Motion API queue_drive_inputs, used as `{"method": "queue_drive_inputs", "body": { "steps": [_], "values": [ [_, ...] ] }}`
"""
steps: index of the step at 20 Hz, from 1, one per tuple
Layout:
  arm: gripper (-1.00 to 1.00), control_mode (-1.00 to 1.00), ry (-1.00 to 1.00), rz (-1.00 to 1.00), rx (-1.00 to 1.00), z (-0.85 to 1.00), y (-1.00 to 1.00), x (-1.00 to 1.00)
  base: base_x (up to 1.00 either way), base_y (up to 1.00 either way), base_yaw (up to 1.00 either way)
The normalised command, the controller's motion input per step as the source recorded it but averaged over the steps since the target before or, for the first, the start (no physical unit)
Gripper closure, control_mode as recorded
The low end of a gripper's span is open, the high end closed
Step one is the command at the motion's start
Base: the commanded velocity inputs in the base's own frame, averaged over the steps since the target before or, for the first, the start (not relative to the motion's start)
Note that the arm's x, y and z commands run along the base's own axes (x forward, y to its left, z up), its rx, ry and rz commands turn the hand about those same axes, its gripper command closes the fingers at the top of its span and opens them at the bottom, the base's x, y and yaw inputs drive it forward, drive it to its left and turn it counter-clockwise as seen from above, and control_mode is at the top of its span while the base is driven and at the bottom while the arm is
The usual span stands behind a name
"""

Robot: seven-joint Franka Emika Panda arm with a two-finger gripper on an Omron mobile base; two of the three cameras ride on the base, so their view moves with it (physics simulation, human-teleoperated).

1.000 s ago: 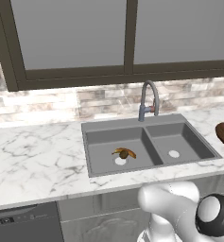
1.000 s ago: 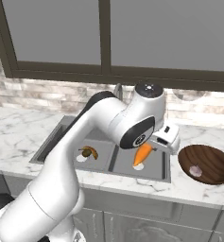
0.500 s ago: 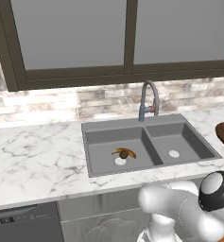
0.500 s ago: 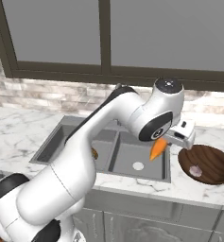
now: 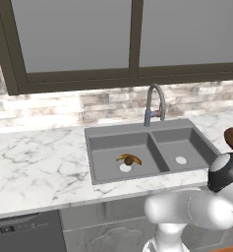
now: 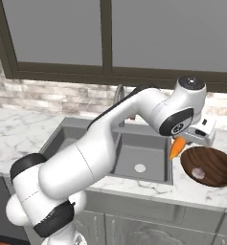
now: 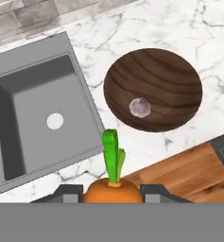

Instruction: There is a mixed pile of frozen fruits and vegetables on the counter. Locate all the frozen vegetables and place the items in a bowl on the counter. Take all the frozen fruits and defrost them in a running sink.

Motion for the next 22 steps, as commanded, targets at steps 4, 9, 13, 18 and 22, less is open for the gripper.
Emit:
{"method": "queue_drive_inputs", "body": {
  "steps": [4,9,13,18,22],
  "values": [
    [1.00,-1.00,0.00,0.00,0.00,0.00,-0.23,0.07,0.00,0.00,0.00],
    [1.00,-1.00,0.00,0.00,0.00,0.00,-0.21,0.01,0.00,0.00,0.00],
    [1.00,-1.00,0.00,0.00,0.00,0.00,-0.03,0.00,0.00,0.00,0.00],
    [1.00,-1.00,0.00,0.00,0.00,0.00,-0.05,0.04,0.00,0.00,0.00],
    [1.00,-1.00,0.00,0.01,0.00,-0.05,-0.18,0.11,0.00,0.00,0.00]
  ]
}}
